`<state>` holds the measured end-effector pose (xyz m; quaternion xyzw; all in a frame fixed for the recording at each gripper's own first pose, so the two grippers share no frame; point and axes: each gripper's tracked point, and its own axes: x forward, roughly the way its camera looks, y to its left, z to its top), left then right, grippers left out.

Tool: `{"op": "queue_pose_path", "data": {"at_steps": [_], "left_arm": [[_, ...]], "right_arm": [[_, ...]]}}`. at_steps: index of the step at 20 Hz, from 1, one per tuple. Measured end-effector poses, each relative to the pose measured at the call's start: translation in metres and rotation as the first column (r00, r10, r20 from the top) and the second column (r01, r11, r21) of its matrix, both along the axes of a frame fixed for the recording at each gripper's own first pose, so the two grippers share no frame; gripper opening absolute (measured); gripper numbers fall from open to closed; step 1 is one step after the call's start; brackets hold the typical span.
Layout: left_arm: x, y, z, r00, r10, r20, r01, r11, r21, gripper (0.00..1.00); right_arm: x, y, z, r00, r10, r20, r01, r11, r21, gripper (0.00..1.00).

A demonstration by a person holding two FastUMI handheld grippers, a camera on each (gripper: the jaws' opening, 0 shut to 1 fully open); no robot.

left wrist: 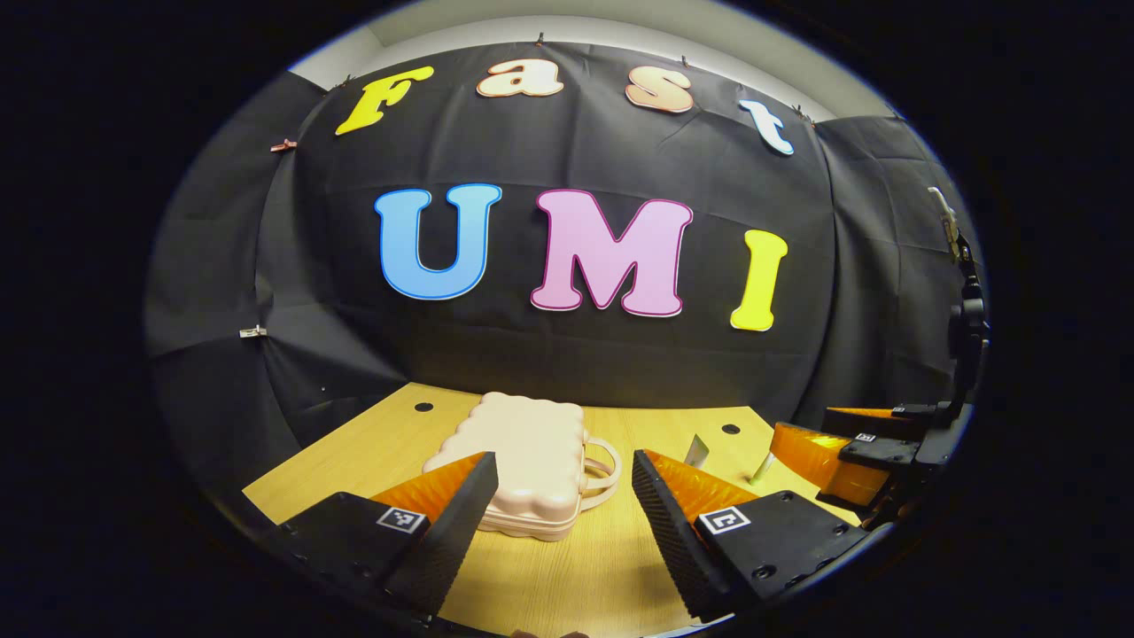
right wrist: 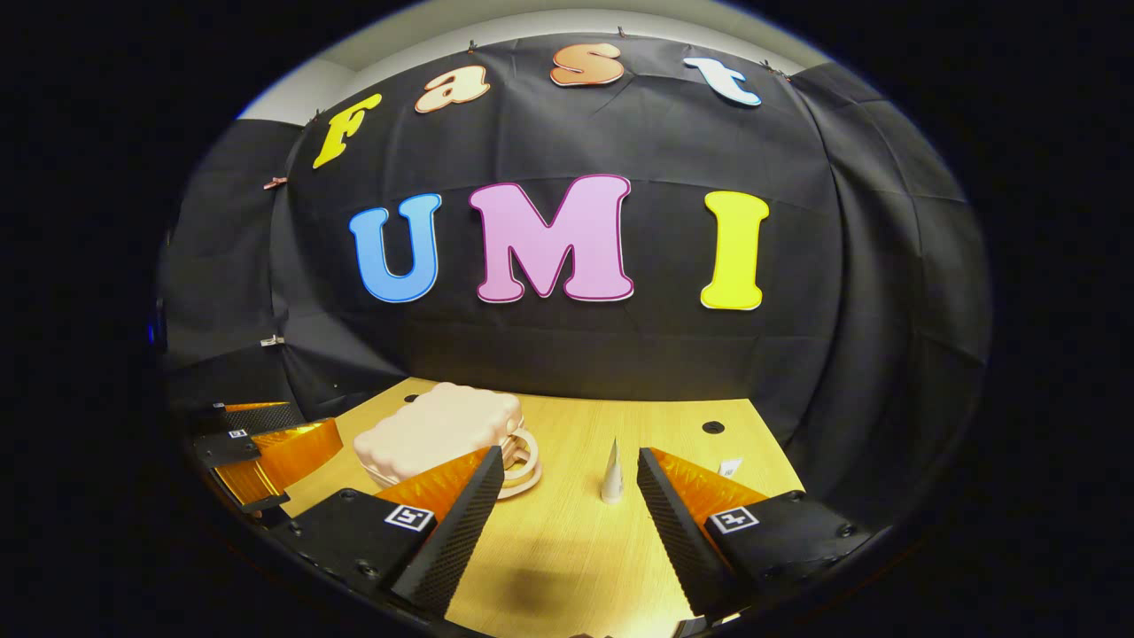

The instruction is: First open the suitcase, pack the skin care products into it, and then close the suitcase.

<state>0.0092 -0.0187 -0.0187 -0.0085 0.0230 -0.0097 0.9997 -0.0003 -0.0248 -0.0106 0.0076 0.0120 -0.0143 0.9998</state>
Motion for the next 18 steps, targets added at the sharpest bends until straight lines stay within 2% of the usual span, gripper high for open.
{"op": "queue_pose_path", "data": {"at_steps": [18], "left_arm": [[0.017,-0.014,-0.004,0.999,-0.039,-0.017,0.039,0.999,0.011,0.96]], "right_arm": [[0.007,-0.021,-0.006,0.999,-0.049,-0.011,0.049,0.999,0.020,0.96]]}}
